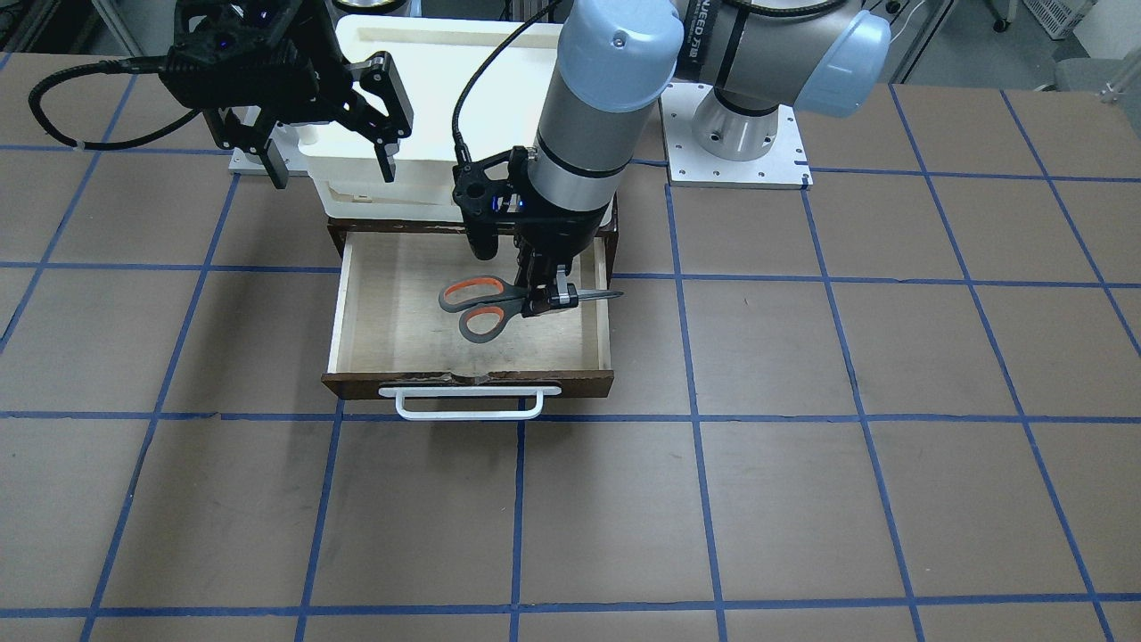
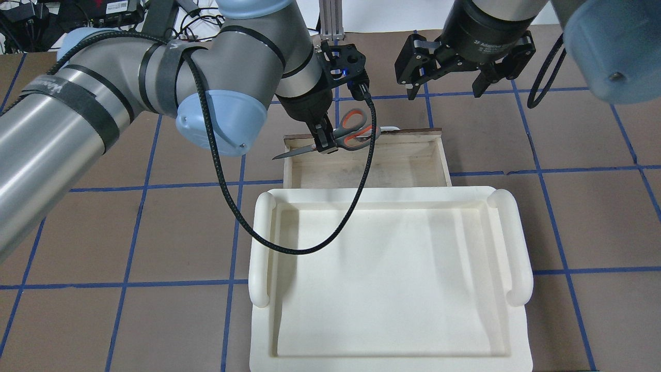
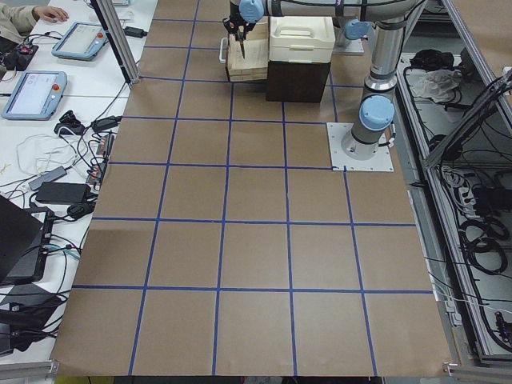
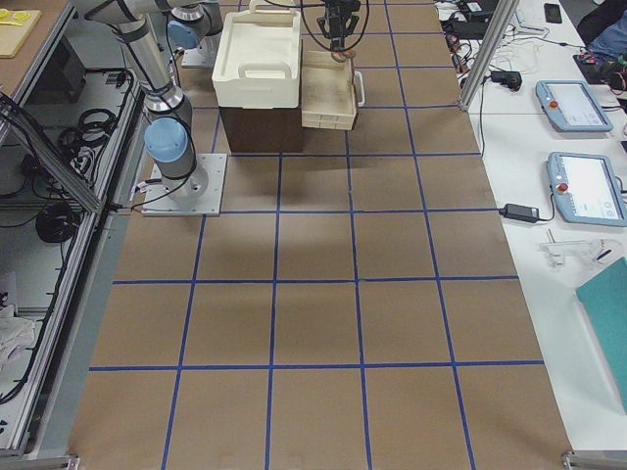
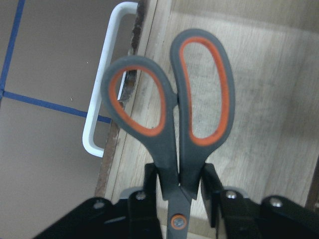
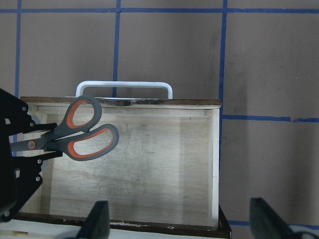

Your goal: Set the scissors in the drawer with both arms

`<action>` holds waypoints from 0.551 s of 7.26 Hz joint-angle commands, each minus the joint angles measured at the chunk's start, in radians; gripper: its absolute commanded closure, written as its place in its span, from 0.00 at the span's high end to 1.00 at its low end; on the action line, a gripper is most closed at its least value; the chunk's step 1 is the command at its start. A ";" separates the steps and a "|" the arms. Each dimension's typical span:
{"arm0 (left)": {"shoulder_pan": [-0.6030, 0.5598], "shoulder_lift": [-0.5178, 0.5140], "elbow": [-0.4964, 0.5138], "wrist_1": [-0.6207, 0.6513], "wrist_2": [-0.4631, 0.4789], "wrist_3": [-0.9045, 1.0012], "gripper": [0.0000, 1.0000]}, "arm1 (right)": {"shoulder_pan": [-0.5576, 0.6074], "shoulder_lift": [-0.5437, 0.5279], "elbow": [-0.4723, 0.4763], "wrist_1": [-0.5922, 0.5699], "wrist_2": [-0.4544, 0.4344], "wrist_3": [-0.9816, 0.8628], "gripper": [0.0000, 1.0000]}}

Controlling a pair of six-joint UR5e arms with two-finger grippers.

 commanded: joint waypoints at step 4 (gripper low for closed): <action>-0.062 -0.074 -0.030 0.071 0.008 -0.043 0.15 | -0.004 0.000 0.001 0.059 -0.058 0.100 1.00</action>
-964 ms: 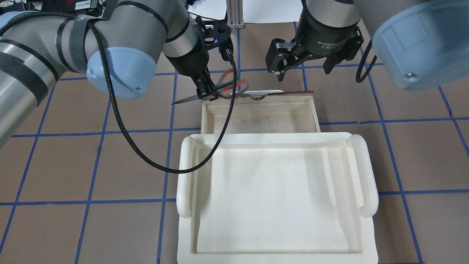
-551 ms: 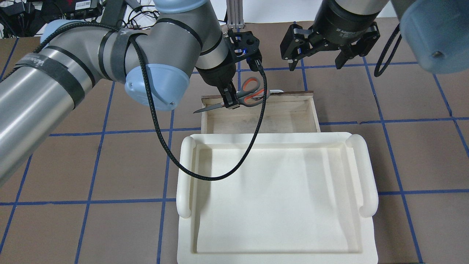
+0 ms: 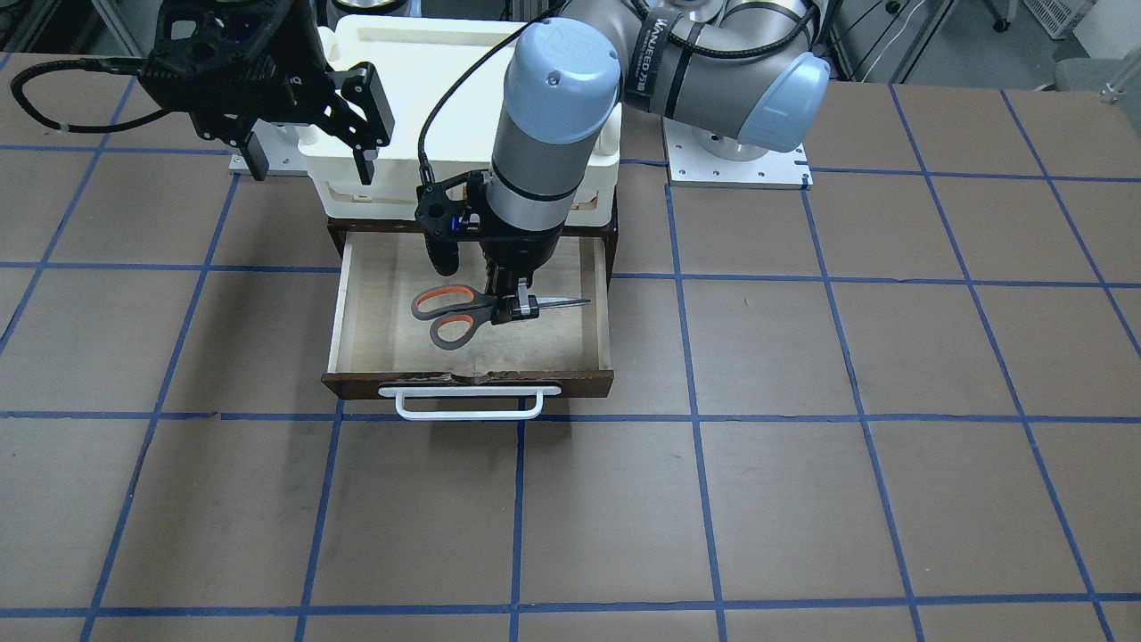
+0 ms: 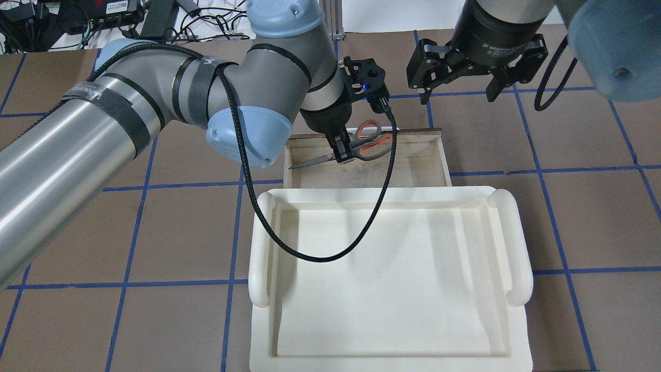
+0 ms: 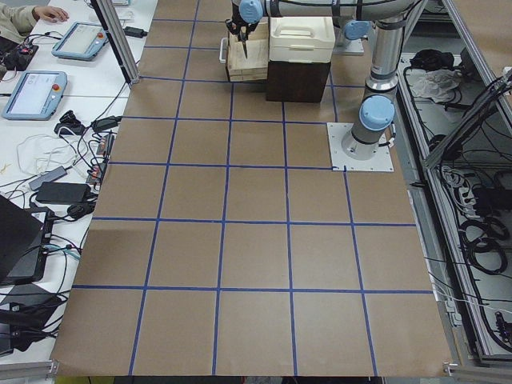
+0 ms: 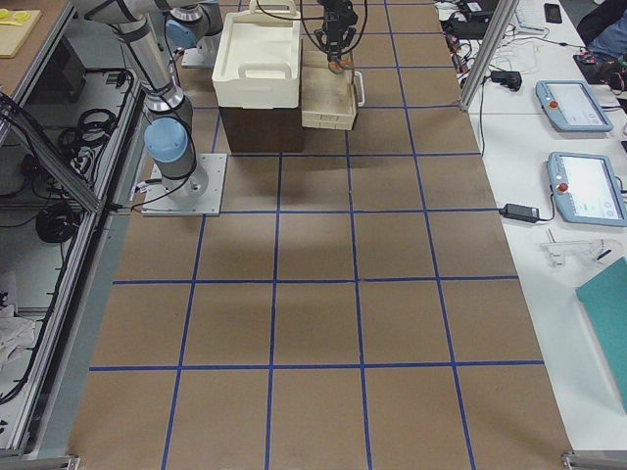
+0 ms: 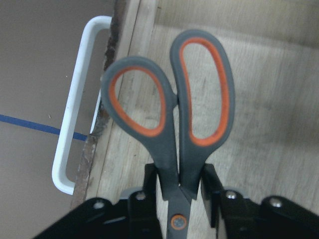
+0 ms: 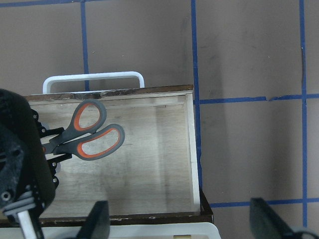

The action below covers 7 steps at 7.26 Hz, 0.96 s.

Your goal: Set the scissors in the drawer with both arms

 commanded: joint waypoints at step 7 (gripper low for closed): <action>-0.056 -0.063 -0.052 0.094 0.020 -0.012 0.34 | 0.001 0.003 0.002 0.007 0.002 0.013 1.00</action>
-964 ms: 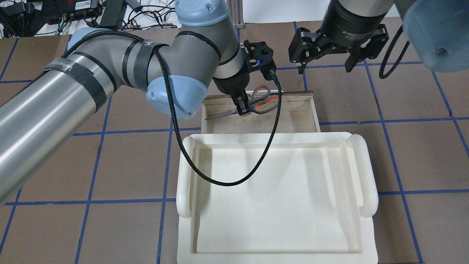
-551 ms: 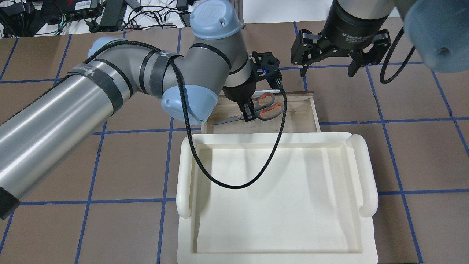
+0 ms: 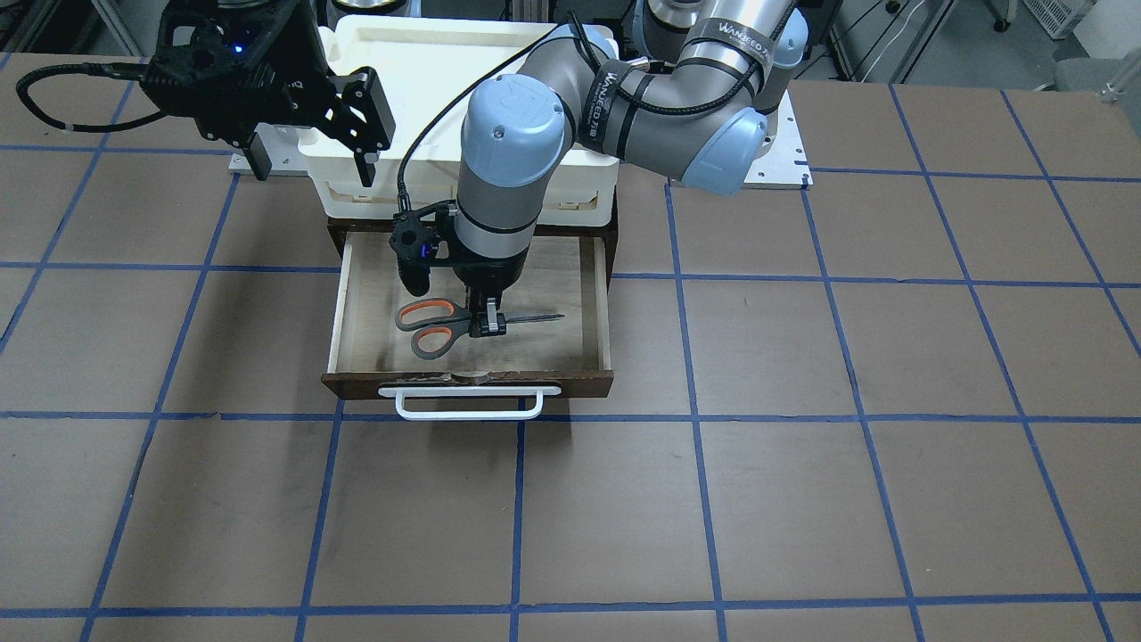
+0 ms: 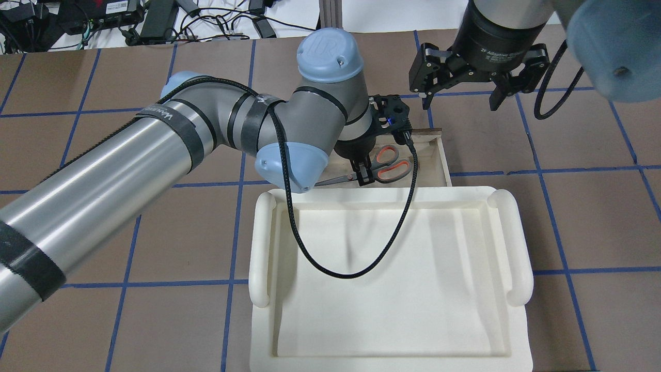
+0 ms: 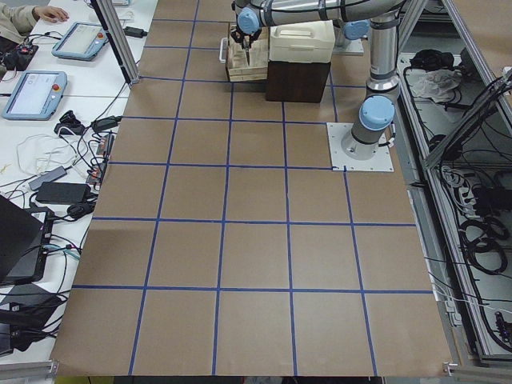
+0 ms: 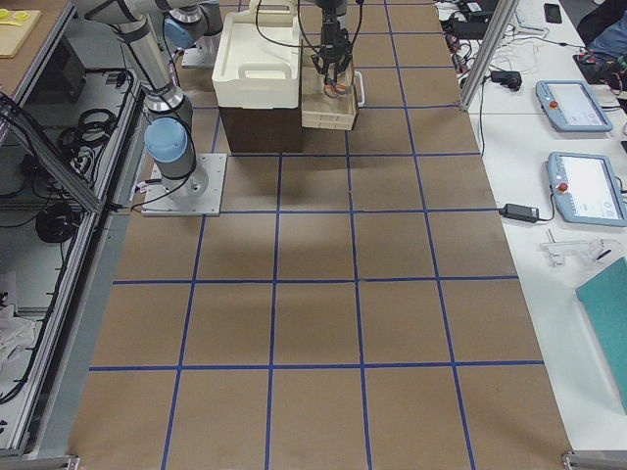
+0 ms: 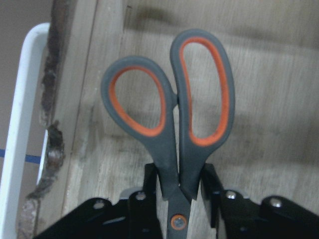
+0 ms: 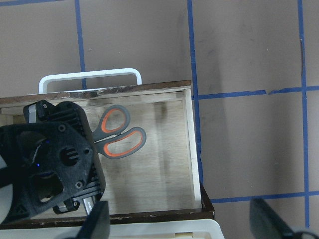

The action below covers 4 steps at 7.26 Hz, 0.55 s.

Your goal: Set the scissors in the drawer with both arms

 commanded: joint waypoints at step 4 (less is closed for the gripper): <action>-0.002 0.013 -0.007 0.013 0.005 -0.030 1.00 | 0.001 0.000 0.000 -0.001 0.002 -0.002 1.00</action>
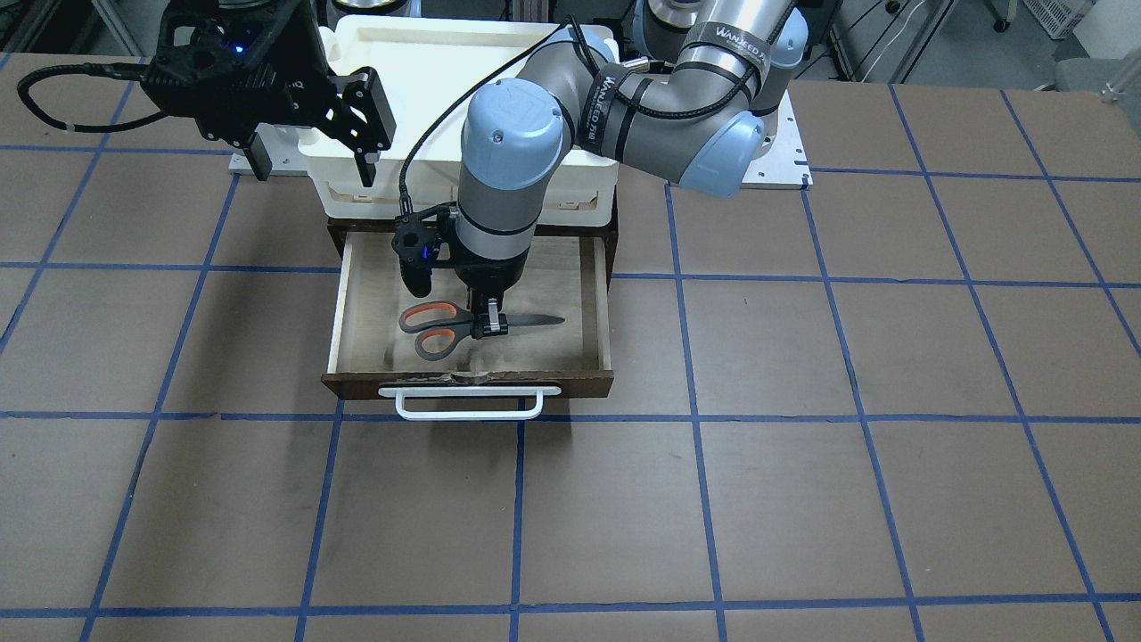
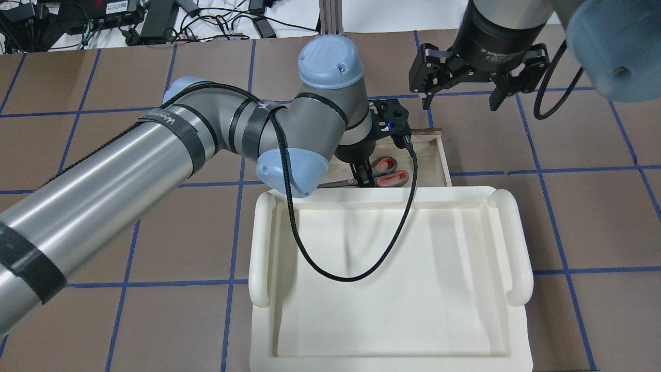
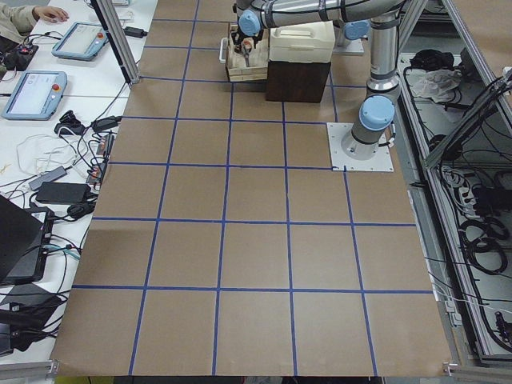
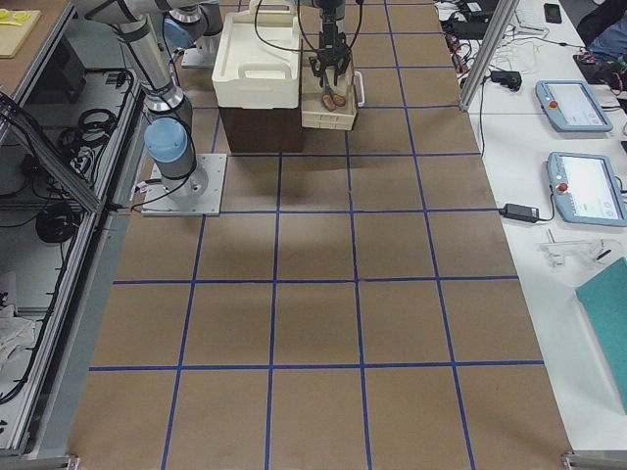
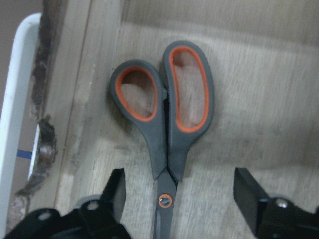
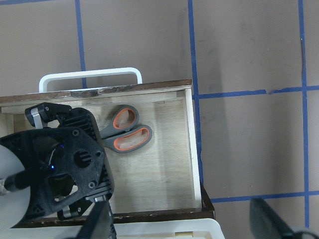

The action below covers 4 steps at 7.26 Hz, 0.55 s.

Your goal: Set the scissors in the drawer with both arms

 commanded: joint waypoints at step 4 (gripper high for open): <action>0.055 0.091 0.042 -0.023 0.026 -0.008 1.00 | 0.000 0.002 0.002 -0.001 0.007 -0.002 1.00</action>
